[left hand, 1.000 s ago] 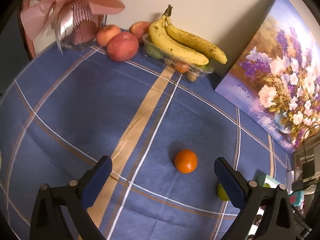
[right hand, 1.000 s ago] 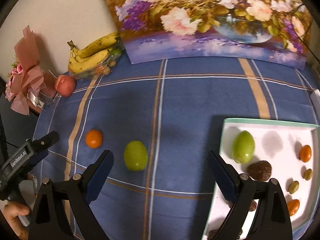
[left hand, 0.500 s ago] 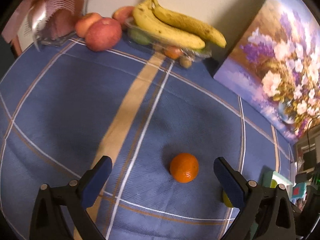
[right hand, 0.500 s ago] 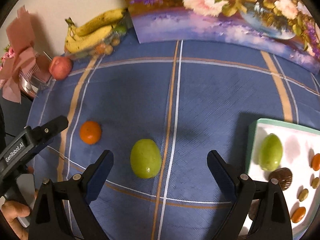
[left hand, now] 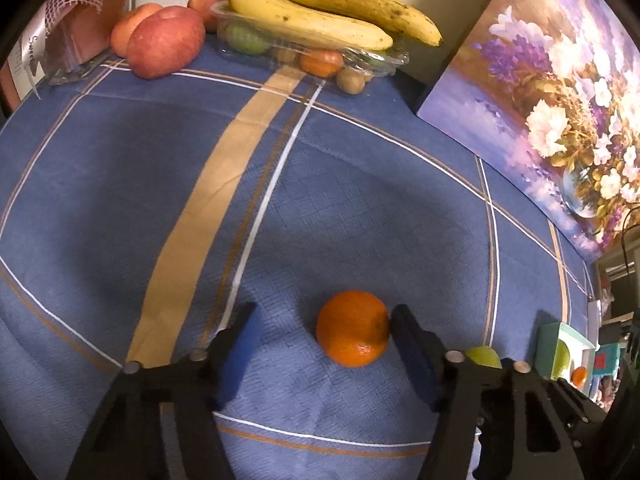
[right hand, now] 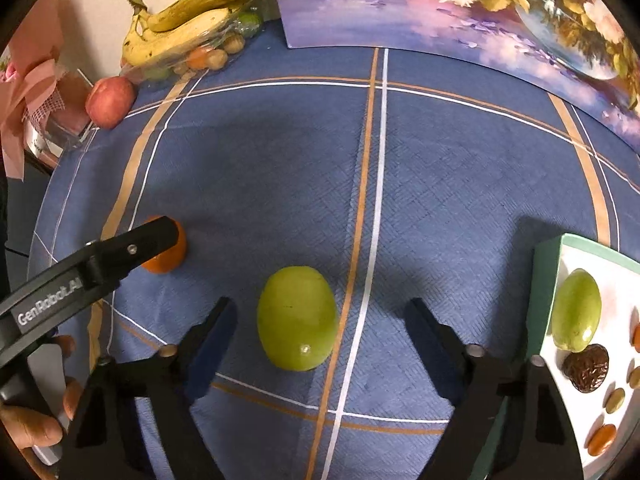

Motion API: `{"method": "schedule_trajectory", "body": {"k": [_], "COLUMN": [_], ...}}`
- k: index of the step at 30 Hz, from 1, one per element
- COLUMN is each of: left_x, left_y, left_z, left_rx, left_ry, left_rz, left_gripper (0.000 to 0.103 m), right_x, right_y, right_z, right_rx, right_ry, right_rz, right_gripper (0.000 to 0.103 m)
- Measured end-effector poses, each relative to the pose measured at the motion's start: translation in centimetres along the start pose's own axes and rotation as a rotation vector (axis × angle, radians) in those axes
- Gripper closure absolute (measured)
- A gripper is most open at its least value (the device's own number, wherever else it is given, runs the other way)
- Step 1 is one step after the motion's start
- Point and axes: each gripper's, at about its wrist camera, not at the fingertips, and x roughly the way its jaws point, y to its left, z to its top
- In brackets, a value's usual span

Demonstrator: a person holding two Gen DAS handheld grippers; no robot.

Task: Organize fruits
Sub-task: 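Grasp the mandarin orange with the left tool while the right tool grasps the green pear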

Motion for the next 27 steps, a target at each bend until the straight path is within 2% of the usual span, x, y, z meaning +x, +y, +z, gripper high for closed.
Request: {"method": "schedule_trajectory", "body": {"k": [3,4,6,9,27], "left_x": [0.0,-0.1,-0.2,-0.3,-3.0], "left_y": [-0.1,-0.3,-0.6,-0.7,-1.3], "left_z": [0.0,0.0,0.0,0.0,-2.4], "left_rx": [-0.006,-0.003,0.016,0.012,0.018], "left_ry": [0.001,0.001,-0.001,-0.002,-0.017], "left_rz": [-0.063,-0.073,-0.061,-0.066,-0.065], "left_gripper": [0.062,0.064,0.064,0.064,0.065], "right_x": [0.1,0.2,0.2,0.2,-3.0], "right_y": [0.2,0.3,0.3,0.3,-0.3], "right_z": [-0.1,-0.1,-0.1,-0.2,-2.7], "right_rx": [-0.006,-0.009,-0.01,-0.004,0.004], "right_ry": [0.005,0.004,0.004,0.005,-0.02], "right_rz": [-0.001,-0.002,0.006,0.025,0.027], "right_gripper": [0.04,0.041,0.053,0.061,0.062]}}
